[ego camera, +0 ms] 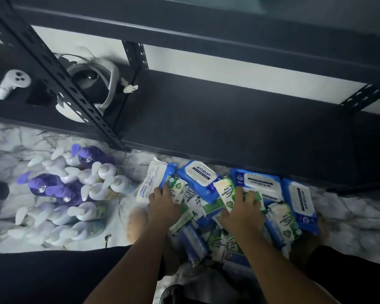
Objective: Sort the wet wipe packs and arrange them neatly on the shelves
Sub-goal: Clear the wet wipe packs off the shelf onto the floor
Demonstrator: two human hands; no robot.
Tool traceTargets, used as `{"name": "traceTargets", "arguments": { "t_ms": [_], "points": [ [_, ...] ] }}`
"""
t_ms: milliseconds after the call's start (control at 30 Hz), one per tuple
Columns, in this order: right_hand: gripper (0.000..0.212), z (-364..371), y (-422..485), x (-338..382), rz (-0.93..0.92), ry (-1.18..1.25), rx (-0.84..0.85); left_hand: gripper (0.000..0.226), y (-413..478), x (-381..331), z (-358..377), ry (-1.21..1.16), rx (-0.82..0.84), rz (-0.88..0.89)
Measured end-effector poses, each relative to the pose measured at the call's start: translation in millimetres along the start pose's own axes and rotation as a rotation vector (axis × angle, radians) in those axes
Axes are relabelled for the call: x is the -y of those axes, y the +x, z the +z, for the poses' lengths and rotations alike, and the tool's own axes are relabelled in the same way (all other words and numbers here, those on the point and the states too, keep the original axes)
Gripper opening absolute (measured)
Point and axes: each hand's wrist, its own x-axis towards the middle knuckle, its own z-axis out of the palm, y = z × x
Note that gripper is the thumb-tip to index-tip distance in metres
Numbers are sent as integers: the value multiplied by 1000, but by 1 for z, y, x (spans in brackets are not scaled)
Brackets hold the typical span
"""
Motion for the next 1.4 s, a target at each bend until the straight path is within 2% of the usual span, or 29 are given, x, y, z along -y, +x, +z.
{"name": "traceTargets", "arguments": {
  "t_ms": [200, 333, 433, 500, 600, 800, 933, 1033, 1167, 1300, 1400],
  "points": [
    [88, -15, -14, -4, 6, 16, 19, 76, -17, -16, -19, -57, -30, 27],
    [74, -38, -29, 1, -64, 7, -13, 76, -34, -32, -34, -51, -27, 112],
    [64, -67, -43, 7, -142, -5, -64, 53, -55, -50, -54, -46, -77, 200],
    [56, -92, -53, 12, -219, 5, -144, 42, -72, -65, -75, -45, -138, 300],
    [53, -138, -70, 19, -332, 49, -293, 47, -101, -85, -111, 24, -224, 423],
    [48, -249, -102, 24, -531, 175, -587, 52, -155, -116, -208, 105, -502, 672],
    [36, -318, -108, 21, -592, 298, -753, 48, -182, -153, -276, 124, -661, 790],
    [31, -360, -96, 15, -576, 333, -774, 47, -193, -191, -313, 130, -735, 853],
    [41, -406, -55, 3, -514, 347, -688, 51, -174, -243, -345, 175, -741, 842],
    [74, -437, -1, -11, -408, 264, -570, 74, -138, -292, -352, 285, -726, 698],
    [93, -451, 33, -14, -308, 155, -551, 80, -113, -311, -338, 282, -725, 562]
  ]
}}
